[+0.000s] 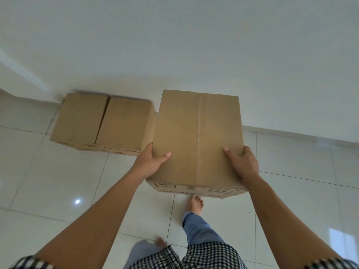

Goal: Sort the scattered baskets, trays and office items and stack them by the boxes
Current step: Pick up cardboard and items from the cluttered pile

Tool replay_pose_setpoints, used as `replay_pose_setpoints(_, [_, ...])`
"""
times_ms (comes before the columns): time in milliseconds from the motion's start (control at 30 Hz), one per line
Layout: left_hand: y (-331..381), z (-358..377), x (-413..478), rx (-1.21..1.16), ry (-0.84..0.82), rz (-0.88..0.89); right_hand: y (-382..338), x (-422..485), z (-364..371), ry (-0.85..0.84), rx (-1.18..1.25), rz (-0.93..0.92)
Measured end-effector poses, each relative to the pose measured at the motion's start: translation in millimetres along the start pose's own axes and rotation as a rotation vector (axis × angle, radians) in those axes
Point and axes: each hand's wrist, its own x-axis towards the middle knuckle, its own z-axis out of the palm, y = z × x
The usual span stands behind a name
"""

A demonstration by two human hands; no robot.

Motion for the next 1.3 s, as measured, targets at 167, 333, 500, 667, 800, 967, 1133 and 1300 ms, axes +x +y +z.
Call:
replay_pose_setpoints(167, [8, -7, 41, -0.028, -0.016, -0.061, -23, 39, 21, -0.035, -0.032, 0.005])
replay_pose_setpoints(333, [4, -23, 89, -0.023, -0.031, -0.106, -40, 64, 54, -0.070, -0.029, 0.028])
replay_pose_setpoints(500, [-13, -40, 138, -0.007, -0.075, -0.153, -51, 82, 91, -0.084, -0.064, 0.049])
replay_pose_setpoints(667, [-42, -44, 193, 0.048, -0.090, -0.209, -48, 116, 139, -0.119, -0.142, 0.084])
replay_pose_setpoints(800, [-68, -34, 246, 0.040, -0.051, -0.288, -35, 154, 176, -0.190, -0.212, 0.155])
replay_pose_setpoints(967, [-109, -9, 313, 0.055, -0.062, -0.402, -5, 214, 218, -0.274, -0.301, 0.189])
replay_pose_setpoints(1133, [-151, 23, 354, 0.116, -0.101, -0.454, 19, 271, 252, -0.322, -0.401, 0.150])
replay_pose_setpoints(1300, [-185, 58, 375, 0.045, -0.077, -0.487, 47, 314, 279, -0.345, -0.542, 0.114])
